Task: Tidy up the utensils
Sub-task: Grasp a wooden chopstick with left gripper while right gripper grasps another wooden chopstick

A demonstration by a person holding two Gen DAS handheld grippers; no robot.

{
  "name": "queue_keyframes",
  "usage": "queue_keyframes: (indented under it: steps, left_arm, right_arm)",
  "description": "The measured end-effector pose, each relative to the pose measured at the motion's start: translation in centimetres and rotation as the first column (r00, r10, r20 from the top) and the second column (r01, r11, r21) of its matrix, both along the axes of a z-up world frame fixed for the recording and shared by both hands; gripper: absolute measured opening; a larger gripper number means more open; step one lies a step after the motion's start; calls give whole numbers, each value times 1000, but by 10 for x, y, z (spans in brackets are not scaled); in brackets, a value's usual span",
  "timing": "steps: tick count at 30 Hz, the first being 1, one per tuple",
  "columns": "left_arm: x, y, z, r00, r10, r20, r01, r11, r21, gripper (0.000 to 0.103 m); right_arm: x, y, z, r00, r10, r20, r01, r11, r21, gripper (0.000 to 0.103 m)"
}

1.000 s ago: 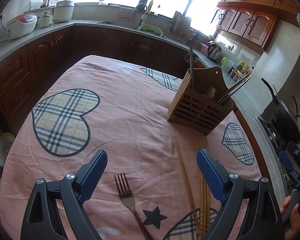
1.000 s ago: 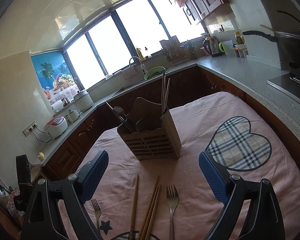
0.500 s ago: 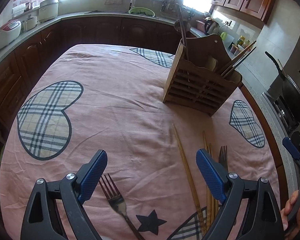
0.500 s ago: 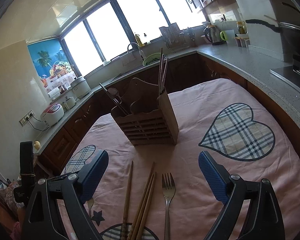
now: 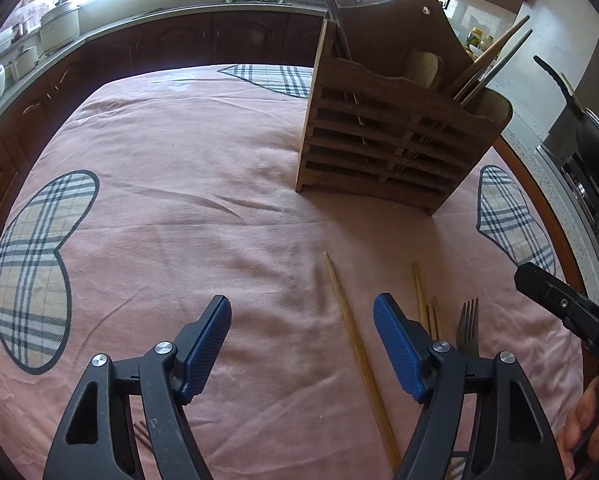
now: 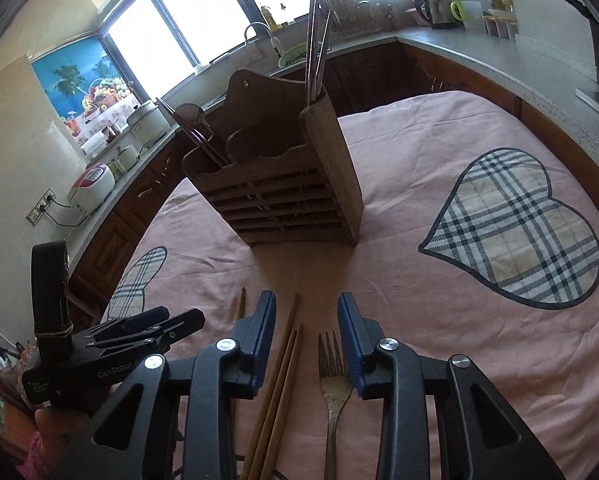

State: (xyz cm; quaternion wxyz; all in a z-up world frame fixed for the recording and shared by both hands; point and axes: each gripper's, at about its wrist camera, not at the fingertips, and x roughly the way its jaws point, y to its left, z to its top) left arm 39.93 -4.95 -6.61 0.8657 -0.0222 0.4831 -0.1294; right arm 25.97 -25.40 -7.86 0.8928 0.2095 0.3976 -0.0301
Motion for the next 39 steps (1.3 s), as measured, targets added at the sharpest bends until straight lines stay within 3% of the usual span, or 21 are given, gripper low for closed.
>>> queue_keyframes:
  steps: [7, 9, 12, 22, 28, 34, 36, 39]
  left_arm:
    - [22, -16, -28, 999, -36, -31, 38, 998, 53, 49]
    - [22, -19, -29, 998, -63, -21, 64, 996, 63, 32]
    - [19, -18, -30, 994, -108, -22, 109, 993, 52, 17]
    - [14, 8, -27, 988, -133, -73, 133, 991, -3, 13]
    - [25, 17, -25, 990, -97, -102, 94, 995, -31, 23]
    - [15, -10, -25, 991, -124, -47, 128, 986, 107, 22]
    - [14, -14, -26, 990, -131, -44, 136, 984, 117, 10]
    - [15, -12, -24, 991, -123, -61, 128, 987, 92, 8]
  right_arm:
    - [26, 7, -23, 996, 54, -72, -53, 998, 18, 26]
    - [31, 10, -27, 994, 69, -89, -68, 998, 14, 25]
    - [38, 14, -31, 990, 94, -107, -94, 996, 2, 24]
    - [53, 26, -48, 974, 135, -182, -147, 988, -53, 19]
    - [59, 29, -48, 971, 148, -187, -169, 980, -103, 16]
    - [60, 38, -47, 966, 155, -208, -196, 962, -191, 13]
    - [60, 36, -46, 968, 145, -205, -184, 965, -185, 12]
    - [58, 26, -47, 974, 127, -187, -149, 983, -106, 9]
